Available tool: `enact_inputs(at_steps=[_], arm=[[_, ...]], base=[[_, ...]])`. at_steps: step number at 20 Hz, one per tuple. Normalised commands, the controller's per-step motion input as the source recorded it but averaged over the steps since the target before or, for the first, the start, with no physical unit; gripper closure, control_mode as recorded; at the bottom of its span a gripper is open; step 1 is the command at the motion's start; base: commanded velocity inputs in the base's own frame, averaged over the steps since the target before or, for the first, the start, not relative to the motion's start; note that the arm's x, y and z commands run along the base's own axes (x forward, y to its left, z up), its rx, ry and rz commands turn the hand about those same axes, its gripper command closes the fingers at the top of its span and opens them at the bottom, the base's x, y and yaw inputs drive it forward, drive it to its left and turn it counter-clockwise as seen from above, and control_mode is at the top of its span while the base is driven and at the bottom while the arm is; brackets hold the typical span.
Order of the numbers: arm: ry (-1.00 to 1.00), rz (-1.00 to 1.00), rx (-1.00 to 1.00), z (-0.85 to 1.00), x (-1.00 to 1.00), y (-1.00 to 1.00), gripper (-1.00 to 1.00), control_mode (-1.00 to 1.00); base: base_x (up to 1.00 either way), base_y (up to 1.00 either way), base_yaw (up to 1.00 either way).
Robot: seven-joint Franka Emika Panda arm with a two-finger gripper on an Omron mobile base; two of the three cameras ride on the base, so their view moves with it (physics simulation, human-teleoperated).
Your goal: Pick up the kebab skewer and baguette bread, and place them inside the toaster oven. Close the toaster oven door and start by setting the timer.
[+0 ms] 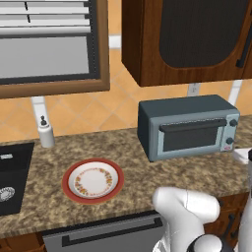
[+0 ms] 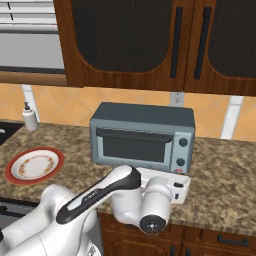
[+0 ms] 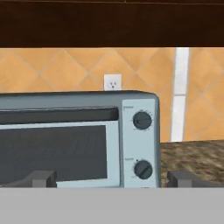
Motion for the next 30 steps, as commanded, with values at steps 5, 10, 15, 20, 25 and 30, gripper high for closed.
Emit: enact_inputs(at_steps=[5,10,15,20,25,30], arm=[[0.09,0.0,0.0,-0.13,0.15,-0.02,-1.0,-1.0],[0.01,0.0,0.01,-0.23,0.41,-0.13,-1.0,-1.0],[0.0,0.0,0.05,-0.26,0.43,-0.22,-1.0,-1.0],[0.0,0.0,0.05,-0.23,0.34,-0.21,-1.0,-1.0],[0.01,0.0,0.05,-0.19,0.31,-0.22,-1.0,-1.0],[0.0,0.0,0.01,-0.21,0.29,-0.16,-1.0,-1.0]], base=[[0.0,0.0,0.0],[0.0,0.0,0.0],[0.0,0.0,0.0],[0.0,0.0,0.0],[0.0,0.0,0.0],[0.0,0.0,0.0]])
